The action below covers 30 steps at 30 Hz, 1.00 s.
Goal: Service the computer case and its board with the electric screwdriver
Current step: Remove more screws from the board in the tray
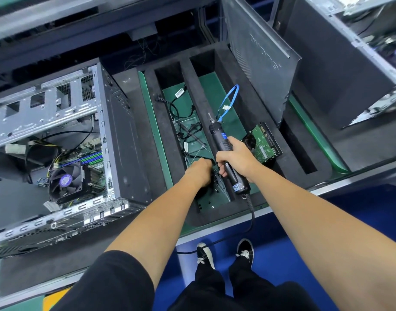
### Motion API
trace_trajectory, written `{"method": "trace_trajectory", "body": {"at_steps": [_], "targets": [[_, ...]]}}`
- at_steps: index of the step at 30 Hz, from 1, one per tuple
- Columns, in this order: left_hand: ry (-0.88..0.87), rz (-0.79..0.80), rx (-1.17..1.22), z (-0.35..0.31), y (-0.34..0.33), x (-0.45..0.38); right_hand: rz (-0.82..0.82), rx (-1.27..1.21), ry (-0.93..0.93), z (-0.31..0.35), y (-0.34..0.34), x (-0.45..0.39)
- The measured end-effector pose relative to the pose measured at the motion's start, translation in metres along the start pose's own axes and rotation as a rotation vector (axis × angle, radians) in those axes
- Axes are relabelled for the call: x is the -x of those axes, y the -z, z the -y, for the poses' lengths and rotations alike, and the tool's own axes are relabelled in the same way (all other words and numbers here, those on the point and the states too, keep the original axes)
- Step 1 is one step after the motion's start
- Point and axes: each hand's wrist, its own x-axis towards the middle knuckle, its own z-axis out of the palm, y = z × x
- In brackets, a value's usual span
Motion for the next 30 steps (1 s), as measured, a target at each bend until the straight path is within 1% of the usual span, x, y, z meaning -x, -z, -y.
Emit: {"method": "trace_trajectory", "body": {"at_steps": [4, 7, 9, 14, 18, 20, 26, 30], "targets": [[-0.031, -0.001, -0.002, -0.001, -0.001, 0.001, 0.001, -0.009, -0.004, 0.001, 0.000, 0.001], [-0.034, -0.063, 0.049, 0.000, 0.004, 0.001, 0.006, -0.007, 0.001, 0.001, 0.000, 0.002], [-0.002, -0.109, 0.096, 0.001, 0.010, 0.000, 0.004, -0.005, 0.004, 0.001, 0.000, 0.001], [0.070, -0.155, 0.321, 0.003, 0.021, 0.001, 0.004, 0.013, 0.009, 0.002, -0.001, 0.001], [0.144, -0.249, 0.555, 0.005, 0.027, 0.002, -0.008, 0.029, 0.001, 0.002, -0.001, 0.002], [0.165, -0.298, 0.607, 0.005, 0.029, 0.002, -0.011, 0.043, 0.005, 0.002, -0.001, 0.002], [0.180, -0.419, 0.436, 0.014, 0.034, 0.003, -0.032, 0.059, 0.027, -0.001, -0.003, 0.004], [0.093, -0.329, 0.098, 0.016, 0.033, 0.007, -0.039, 0.060, 0.031, -0.002, -0.004, 0.005]]}}
